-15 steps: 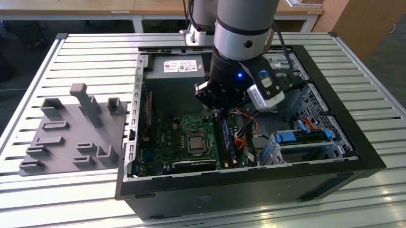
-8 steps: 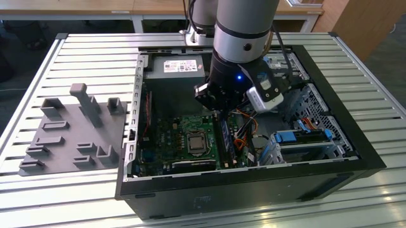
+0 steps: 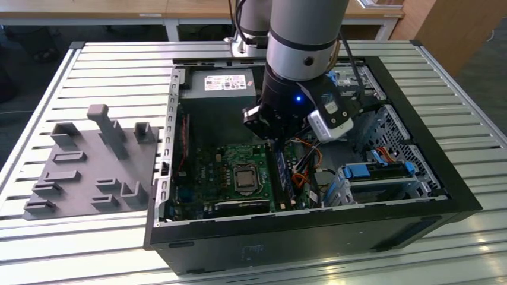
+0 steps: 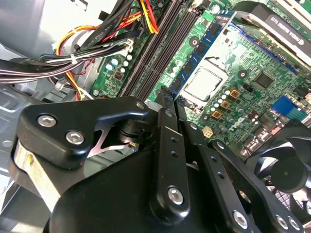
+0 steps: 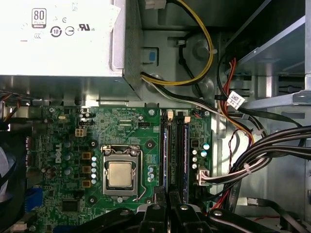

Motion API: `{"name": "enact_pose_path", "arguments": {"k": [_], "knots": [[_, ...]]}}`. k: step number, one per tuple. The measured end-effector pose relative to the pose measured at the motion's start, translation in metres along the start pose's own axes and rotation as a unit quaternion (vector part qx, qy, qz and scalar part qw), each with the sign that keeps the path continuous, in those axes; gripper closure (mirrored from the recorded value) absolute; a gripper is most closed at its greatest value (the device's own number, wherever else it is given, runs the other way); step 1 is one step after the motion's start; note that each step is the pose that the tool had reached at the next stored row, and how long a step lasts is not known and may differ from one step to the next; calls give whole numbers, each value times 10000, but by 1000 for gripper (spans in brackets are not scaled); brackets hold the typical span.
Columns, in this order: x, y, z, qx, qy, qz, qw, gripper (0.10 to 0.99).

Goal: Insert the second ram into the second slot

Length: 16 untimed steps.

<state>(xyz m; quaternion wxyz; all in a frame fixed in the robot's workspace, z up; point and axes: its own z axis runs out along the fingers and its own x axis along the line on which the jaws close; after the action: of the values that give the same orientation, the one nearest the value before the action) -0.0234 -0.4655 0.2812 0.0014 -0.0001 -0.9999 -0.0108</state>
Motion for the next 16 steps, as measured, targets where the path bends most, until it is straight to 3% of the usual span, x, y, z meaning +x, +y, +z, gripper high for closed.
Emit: {"name": "enact_pose_path", "arguments": {"k": [16], "knots": [[0, -1, 42, 0, 3, -1, 10000, 949]]}}
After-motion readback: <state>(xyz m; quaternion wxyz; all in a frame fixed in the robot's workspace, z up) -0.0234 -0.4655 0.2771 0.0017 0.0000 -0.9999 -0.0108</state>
